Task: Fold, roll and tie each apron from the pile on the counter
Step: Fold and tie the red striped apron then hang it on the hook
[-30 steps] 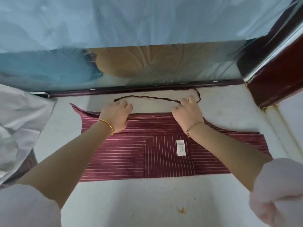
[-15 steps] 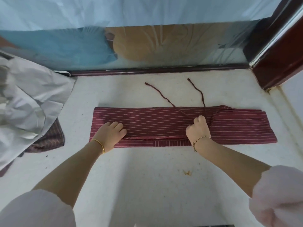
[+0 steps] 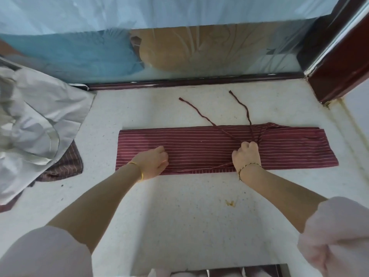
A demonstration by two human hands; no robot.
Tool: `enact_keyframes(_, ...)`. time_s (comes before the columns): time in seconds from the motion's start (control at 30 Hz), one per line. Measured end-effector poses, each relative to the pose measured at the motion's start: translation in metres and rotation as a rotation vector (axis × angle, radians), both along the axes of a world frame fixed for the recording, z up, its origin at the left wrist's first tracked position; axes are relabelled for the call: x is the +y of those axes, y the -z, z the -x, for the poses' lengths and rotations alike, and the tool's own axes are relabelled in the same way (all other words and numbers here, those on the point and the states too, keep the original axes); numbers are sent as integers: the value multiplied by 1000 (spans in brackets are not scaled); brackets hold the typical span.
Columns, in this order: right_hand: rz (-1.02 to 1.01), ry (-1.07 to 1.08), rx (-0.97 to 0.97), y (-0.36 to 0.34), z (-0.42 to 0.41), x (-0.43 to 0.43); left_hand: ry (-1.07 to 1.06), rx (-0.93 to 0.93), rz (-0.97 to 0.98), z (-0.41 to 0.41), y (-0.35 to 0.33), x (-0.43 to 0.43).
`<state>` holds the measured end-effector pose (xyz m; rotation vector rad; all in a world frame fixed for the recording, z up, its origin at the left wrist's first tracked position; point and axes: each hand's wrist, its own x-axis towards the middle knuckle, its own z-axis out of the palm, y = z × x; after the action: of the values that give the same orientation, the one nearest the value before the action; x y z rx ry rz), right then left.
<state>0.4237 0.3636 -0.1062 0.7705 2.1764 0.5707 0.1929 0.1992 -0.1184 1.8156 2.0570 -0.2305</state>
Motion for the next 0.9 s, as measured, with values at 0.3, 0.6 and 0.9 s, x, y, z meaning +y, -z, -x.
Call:
enact_keyframes(0.3,290,516,121,-17,-41,2,108,0,71,-103,7,115)
enact_keyframes(0.6,763,1190,46,-44,-119,-4,89,1,203,-130,3,160)
enact_keyframes(0.9,468,772,310,-29,-96,4,3,-375,240,-169,9,156)
